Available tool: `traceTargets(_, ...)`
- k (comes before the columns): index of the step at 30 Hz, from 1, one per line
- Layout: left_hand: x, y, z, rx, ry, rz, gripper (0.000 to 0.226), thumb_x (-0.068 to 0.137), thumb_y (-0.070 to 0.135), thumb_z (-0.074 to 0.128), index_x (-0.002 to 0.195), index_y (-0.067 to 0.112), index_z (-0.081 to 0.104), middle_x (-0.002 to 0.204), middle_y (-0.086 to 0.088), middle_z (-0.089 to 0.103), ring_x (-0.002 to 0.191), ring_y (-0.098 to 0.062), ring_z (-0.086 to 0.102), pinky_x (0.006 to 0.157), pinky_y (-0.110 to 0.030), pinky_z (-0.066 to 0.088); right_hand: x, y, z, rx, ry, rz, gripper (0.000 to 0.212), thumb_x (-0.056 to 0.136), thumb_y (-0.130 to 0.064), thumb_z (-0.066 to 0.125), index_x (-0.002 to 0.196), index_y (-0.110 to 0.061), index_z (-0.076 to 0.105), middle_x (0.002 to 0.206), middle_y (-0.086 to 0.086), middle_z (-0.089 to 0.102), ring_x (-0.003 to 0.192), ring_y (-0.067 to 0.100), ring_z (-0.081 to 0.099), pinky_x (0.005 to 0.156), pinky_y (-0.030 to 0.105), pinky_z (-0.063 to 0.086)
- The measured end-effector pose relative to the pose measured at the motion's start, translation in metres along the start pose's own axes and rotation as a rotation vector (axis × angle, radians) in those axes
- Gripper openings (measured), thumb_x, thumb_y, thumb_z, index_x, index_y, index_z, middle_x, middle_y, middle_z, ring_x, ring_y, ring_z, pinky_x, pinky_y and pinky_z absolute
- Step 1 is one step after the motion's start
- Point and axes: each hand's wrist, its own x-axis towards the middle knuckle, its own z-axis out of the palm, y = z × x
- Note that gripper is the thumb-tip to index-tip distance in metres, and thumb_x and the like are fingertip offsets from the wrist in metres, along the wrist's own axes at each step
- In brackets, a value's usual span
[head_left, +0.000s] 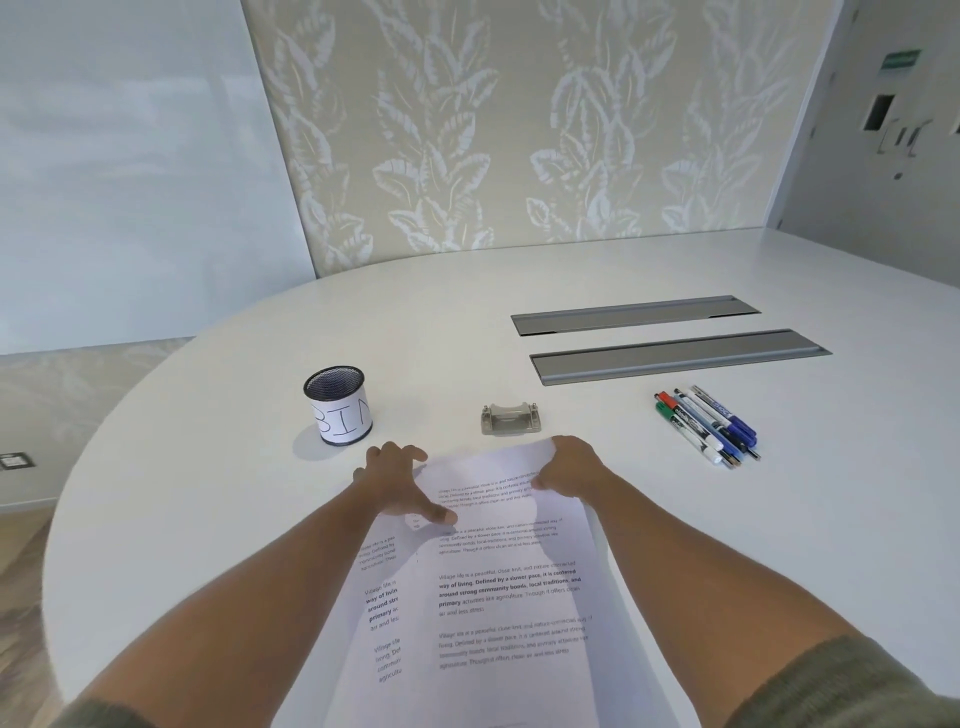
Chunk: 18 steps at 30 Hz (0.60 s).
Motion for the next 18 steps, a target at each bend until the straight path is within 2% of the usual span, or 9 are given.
traceTargets(1, -0.002, -0.002, -0.001, 0.02, 0.0, -0.003, 0.117, 0.048, 0.067, 0.088, 0.146, 0.03, 0.037, 0.139, -0.001, 0.038, 0.136, -0.023, 0.026, 0.108, -0.043, 0.034, 0.0, 0.0, -0.001, 0.071, 0.012, 0.011, 0.049, 0.076, -0.007, 0.073, 0.123, -0.003, 0.061, 0.127, 0.006, 0.061, 0.109, 0.021, 0.059, 0.088, 0.027, 0.049)
traceTargets(2, -0.004, -0.003, -0.001, 0.039, 0.0, -0.007, 0.119, 0.046, 0.068, 0.088, 0.146, 0.029, 0.037, 0.14, 0.0, 0.037, 0.136, -0.023, 0.026, 0.108, -0.043, 0.034, -0.001, 0.001, -0.002, 0.128, 0.031, 0.02, 0.043, 0.075, -0.004, 0.071, 0.117, -0.003, 0.064, 0.118, 0.007, 0.066, 0.096, 0.019, 0.061, 0.081, 0.027, 0.05)
traceTargets(4, -0.006, -0.007, -0.001, 0.069, -0.003, -0.008, 0.119, 0.044, 0.068, 0.088, 0.145, 0.028, 0.038, 0.138, 0.0, 0.035, 0.134, -0.022, 0.028, 0.105, -0.041, 0.035, -0.005, 0.001, -0.005, 0.181, 0.057, 0.058, 0.035, 0.075, -0.001, 0.064, 0.109, -0.002, 0.067, 0.093, 0.005, 0.068, 0.07, 0.017, 0.056, 0.057, 0.023, 0.046)
traceTargets(5, -0.007, -0.009, -0.001, 0.079, -0.004, -0.006, 0.118, 0.044, 0.068, 0.088, 0.144, 0.027, 0.04, 0.136, 0.001, 0.035, 0.133, -0.022, 0.028, 0.102, -0.04, 0.036, -0.007, 0.0, -0.006, 0.187, 0.064, 0.079, 0.035, 0.075, -0.001, 0.06, 0.11, -0.002, 0.066, 0.088, 0.003, 0.064, 0.064, 0.016, 0.054, 0.05, 0.02, 0.041)
traceTargets(7, -0.009, -0.012, 0.001, 0.092, -0.002, -0.001, 0.114, 0.043, 0.067, 0.087, 0.14, 0.025, 0.043, 0.13, 0.002, 0.035, 0.129, -0.021, 0.029, 0.096, -0.037, 0.037, -0.009, 0.001, -0.008, 0.202, 0.075, 0.104, 0.04, 0.077, -0.003, 0.058, 0.116, -0.004, 0.062, 0.091, 0.0, 0.061, 0.059, 0.013, 0.052, 0.044, 0.017, 0.037)
traceTargets(12, -0.012, -0.013, 0.006, 0.063, -0.006, -0.01, 0.105, 0.047, 0.065, 0.087, 0.137, 0.026, 0.047, 0.123, 0.003, 0.033, 0.128, -0.021, 0.03, 0.086, -0.035, 0.035, -0.013, 0.006, -0.01, 0.27, 0.109, 0.126, 0.023, 0.078, -0.001, 0.061, 0.1, -0.003, 0.067, 0.075, 0.001, 0.059, 0.061, 0.018, 0.05, 0.047, 0.02, 0.036)
traceTargets(18, -0.013, -0.014, 0.009, 0.015, -0.016, -0.026, 0.093, 0.051, 0.059, 0.089, 0.13, 0.024, 0.053, 0.122, -0.001, 0.036, 0.126, -0.023, 0.033, 0.098, -0.038, 0.041, -0.017, 0.01, -0.006, 0.299, 0.096, 0.164, 0.018, 0.079, -0.001, 0.064, 0.096, -0.002, 0.067, 0.072, 0.003, 0.057, 0.059, 0.018, 0.049, 0.051, 0.021, 0.037)
